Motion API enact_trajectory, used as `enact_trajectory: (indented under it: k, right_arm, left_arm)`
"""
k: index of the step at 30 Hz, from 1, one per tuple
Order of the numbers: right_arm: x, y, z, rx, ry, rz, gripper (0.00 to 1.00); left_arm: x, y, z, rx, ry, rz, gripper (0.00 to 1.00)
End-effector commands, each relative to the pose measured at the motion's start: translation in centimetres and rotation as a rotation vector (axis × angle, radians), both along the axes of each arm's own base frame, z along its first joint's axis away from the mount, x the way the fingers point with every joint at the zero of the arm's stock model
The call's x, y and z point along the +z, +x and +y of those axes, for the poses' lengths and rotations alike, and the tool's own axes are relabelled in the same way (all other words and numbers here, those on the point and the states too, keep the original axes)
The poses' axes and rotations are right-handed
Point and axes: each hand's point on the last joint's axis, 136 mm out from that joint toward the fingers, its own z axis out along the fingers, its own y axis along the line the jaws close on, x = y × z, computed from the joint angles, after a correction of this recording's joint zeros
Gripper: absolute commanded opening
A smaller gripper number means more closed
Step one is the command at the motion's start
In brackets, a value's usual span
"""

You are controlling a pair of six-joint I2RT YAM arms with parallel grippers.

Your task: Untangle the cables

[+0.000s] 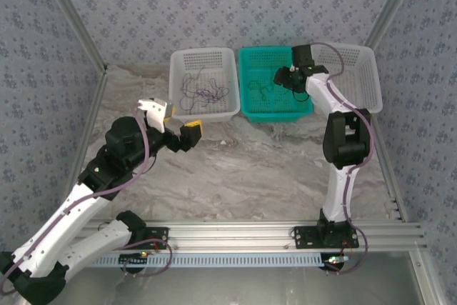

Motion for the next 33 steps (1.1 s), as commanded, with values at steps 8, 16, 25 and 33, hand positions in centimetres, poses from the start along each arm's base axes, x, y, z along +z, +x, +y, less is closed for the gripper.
enact_trajectory:
  k: [8, 16, 25, 33]
  right_arm:
    - [12.6, -3.1, -3.2, -0.041, -0.092, -0.203, 1.00]
    - [20.3, -9.6, -4.1, 0.002, -0.069, -0.433, 1.00]
    - [15.1, -19.4, -6.8, -0.026, -0.188, -0.597, 1.00]
    - [3.9, -21.0, -9.8, -0.132, -0.340, -0.564, 1.00]
  left_arm:
    - [-0.6, 0.9, 1.4, 0.096, 0.017, -0.001, 0.99]
    - [-0.8, 1.1, 2.0, 0.132, 0.017, -0.005, 0.99]
    - [-4.1, 1.8, 9.5, 0.505, 0.181, 0.016, 0.99]
    - [-8.3, 1.2, 14.0, 0.704, 0.320, 0.027, 0.99]
